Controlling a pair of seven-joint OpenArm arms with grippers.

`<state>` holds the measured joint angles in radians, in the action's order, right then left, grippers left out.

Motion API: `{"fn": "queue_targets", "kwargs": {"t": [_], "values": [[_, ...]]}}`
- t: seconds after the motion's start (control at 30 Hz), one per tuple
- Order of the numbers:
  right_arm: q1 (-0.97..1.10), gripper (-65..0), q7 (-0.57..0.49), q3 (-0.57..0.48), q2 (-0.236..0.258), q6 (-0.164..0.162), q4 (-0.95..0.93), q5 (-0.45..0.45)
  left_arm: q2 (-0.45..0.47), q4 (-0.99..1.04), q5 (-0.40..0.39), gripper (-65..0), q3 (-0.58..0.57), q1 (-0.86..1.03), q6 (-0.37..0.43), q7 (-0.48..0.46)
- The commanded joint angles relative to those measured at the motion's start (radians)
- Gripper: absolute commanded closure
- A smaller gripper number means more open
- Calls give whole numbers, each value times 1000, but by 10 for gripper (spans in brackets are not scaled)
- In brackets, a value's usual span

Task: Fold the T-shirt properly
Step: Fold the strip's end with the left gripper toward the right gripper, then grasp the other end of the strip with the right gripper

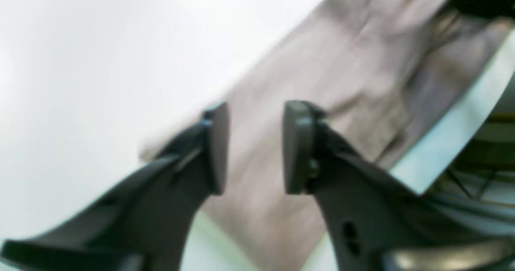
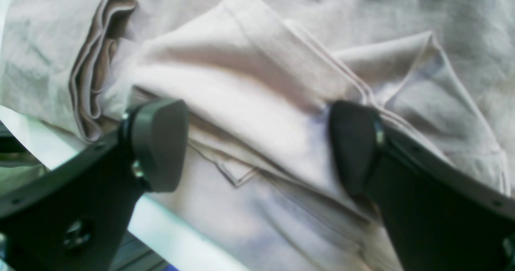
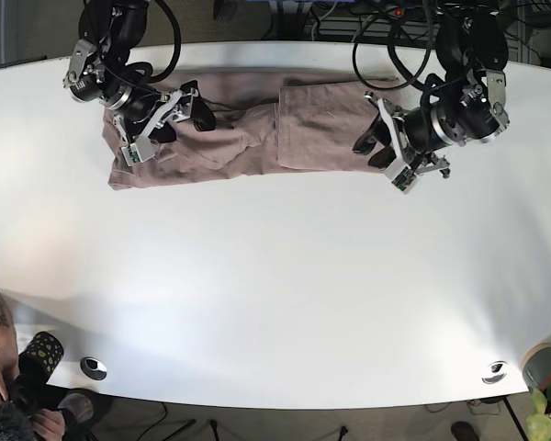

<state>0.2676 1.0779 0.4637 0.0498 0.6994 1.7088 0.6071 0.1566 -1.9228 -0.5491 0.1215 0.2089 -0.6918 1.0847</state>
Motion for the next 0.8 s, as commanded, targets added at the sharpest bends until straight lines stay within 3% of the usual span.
{"fn": "queue_targets", "kwargs": {"t": [0.0,0.37,0.77], "values": [[-3,-531,14,0,6,-1,7,-2,14,21,-42,-156,25,8,-6,-22],[-6,-531,14,0,6,-1,7,-2,51,254,-45,-151,28,19,-6,-30],[-6,-531,20,5,5,-1,79,9,50,26,-48,-156,27,7,-6,-22]]}}
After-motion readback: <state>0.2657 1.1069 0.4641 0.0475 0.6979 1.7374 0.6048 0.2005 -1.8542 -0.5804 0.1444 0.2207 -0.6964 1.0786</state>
